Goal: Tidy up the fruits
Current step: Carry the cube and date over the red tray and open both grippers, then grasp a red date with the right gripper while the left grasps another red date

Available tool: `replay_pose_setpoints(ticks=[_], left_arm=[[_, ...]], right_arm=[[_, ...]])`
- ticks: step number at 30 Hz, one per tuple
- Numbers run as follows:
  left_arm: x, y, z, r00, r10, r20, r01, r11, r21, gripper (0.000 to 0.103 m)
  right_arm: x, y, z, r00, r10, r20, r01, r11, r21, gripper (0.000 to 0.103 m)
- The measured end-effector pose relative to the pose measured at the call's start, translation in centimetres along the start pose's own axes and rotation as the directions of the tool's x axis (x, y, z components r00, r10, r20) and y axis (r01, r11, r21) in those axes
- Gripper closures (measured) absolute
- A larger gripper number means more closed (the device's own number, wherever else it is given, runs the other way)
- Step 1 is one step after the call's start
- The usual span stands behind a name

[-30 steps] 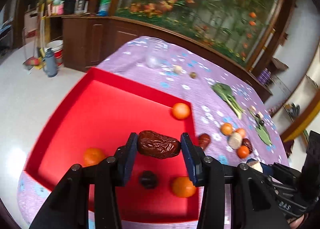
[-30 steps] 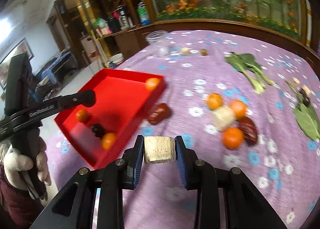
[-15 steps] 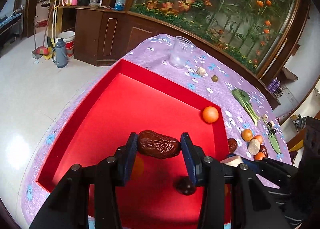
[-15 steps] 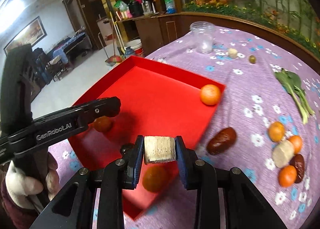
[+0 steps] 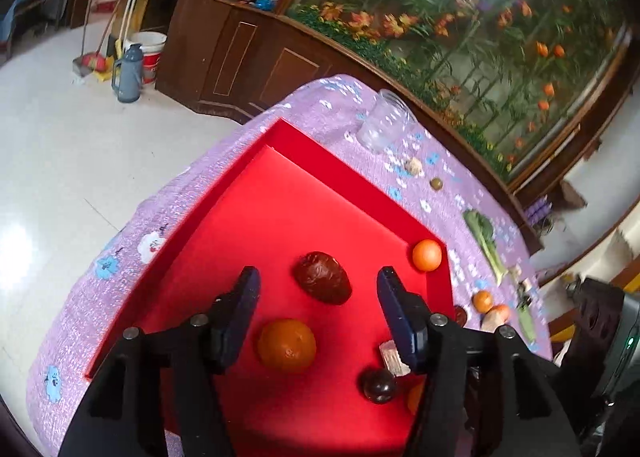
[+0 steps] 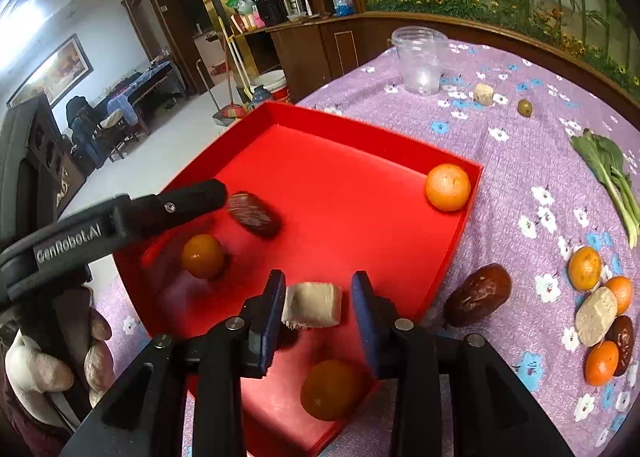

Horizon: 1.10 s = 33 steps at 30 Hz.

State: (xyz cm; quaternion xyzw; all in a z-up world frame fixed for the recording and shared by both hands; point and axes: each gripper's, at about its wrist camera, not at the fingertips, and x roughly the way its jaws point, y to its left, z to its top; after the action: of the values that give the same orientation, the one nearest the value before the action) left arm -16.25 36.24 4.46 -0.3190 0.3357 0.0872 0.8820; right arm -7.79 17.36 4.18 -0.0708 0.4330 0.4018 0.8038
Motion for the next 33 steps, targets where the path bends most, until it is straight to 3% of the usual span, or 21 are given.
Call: replay_pose_setpoints(ticks=[8,15,25,33], left_arm=[[-1.6,-0.6,0.1,0.999,-0.039,0.036,0.041,0.998,-0.042,0.038],[-2.6,-2.6,-0.5,0.997,-0.071,0.039,0.071,0.997,-0.007,0.031],[-1.3,-8.1,-2.7,0.991,-0.122,-0.045,0.126,0.987,0.104,0.030],[0.4,-13.4,-5.6,0.982,-0.131,-0.138,0.160,0.959,0.232,0.030]], right_arm=[[-3.0,-2.7,-0.3,0.998,0.004,0.058,-0.009,0.996,0.085,0.061],[-7.8,-8.9,-2.9,0.990,-0.077,0.115,0.048,0.971,0.234,0.055],[-13.0,-18.1,-9.4,0.972,-0.212,0.102,0.145,0.880,0.452,0.055],[-13.0,-19.4,-11.3,0.974,-0.202,0.101,0.134,0.877,0.462,0.055]])
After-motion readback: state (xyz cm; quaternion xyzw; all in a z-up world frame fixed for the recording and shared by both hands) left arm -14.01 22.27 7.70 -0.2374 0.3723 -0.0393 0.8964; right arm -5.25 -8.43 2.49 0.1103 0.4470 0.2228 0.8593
